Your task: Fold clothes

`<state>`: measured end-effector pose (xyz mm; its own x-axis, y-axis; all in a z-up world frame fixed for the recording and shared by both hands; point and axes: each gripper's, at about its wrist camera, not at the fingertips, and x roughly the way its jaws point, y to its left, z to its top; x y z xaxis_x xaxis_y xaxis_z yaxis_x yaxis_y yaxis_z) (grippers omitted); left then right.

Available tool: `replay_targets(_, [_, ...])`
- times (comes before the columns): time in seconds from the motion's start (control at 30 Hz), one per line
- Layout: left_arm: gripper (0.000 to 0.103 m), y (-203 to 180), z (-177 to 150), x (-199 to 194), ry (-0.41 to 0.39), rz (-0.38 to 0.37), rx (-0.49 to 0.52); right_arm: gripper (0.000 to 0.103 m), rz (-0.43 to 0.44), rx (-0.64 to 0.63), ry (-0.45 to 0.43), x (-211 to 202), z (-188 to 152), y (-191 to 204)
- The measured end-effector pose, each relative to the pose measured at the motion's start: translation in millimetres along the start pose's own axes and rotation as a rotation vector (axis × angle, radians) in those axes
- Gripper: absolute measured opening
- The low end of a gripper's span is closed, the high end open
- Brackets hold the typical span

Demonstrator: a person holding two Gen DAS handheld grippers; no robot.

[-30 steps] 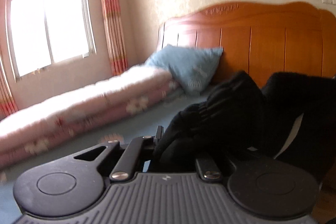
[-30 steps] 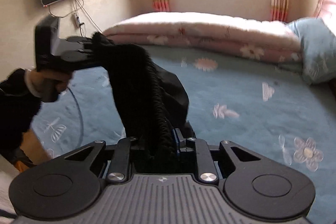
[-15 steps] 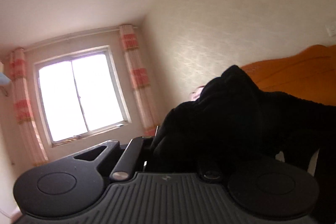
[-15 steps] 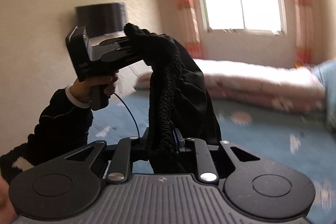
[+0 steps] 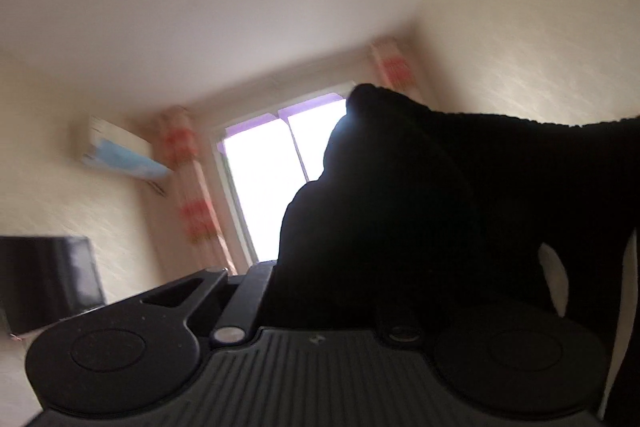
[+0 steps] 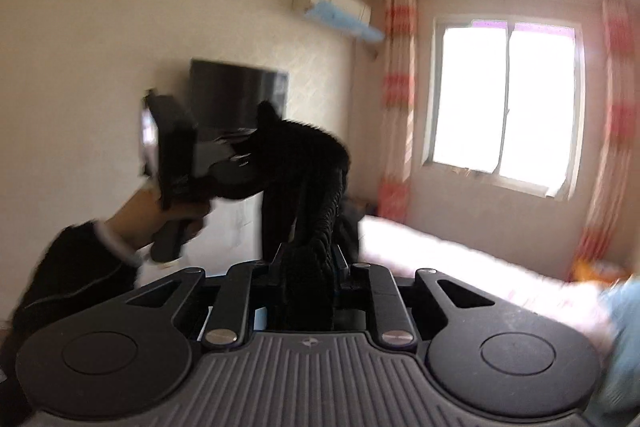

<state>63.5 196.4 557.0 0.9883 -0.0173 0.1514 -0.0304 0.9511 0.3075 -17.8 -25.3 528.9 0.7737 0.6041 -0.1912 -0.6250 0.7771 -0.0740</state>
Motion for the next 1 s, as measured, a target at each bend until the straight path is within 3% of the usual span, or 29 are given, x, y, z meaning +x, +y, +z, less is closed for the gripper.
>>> replay_targets(0.1, [0.011, 2.2, 11.4, -4.0, -0.051, -0.001, -0.045, 0.021, -0.027, 0.018, -0.061, -4.5, 27.5, -5.4])
replay_targets(0.2, [0.012, -20.2, -5.6, 9.9, 0.024, -0.093, 0.01, 0.021, -0.014, -0.011, -0.081, -10.5, 21.5, -5.1])
replay_targets(0.3, [0.012, -60.5, -52.6, 35.2, 0.129, -0.183, 0.072, 0.021, -0.007, -0.041, -0.028, 0.0, -10.2, -8.0])
replay_targets(0.5, [0.011, -144.7, -186.5, 80.8, 0.352, -0.428, 0.082, 0.021, 0.03, 0.021, 0.207, 49.8, -121.3, -19.6])
replay_targets(0.67, [0.008, -209.8, -302.8, 89.9, 0.531, -0.617, 0.059, 0.021, 0.11, 0.137, 0.485, 97.6, -238.2, -32.1])
replay_targets(0.87, [0.006, -265.0, -405.0, 88.6, 0.7, -0.723, 0.027, 0.02, 0.171, 0.307, 0.743, 139.9, -355.1, -47.1])
replay_targets(1.0, [0.005, -270.6, -428.5, 105.5, 0.757, -0.723, -0.005, 0.02, 0.195, 0.43, 0.828, 149.5, -401.4, -61.7])
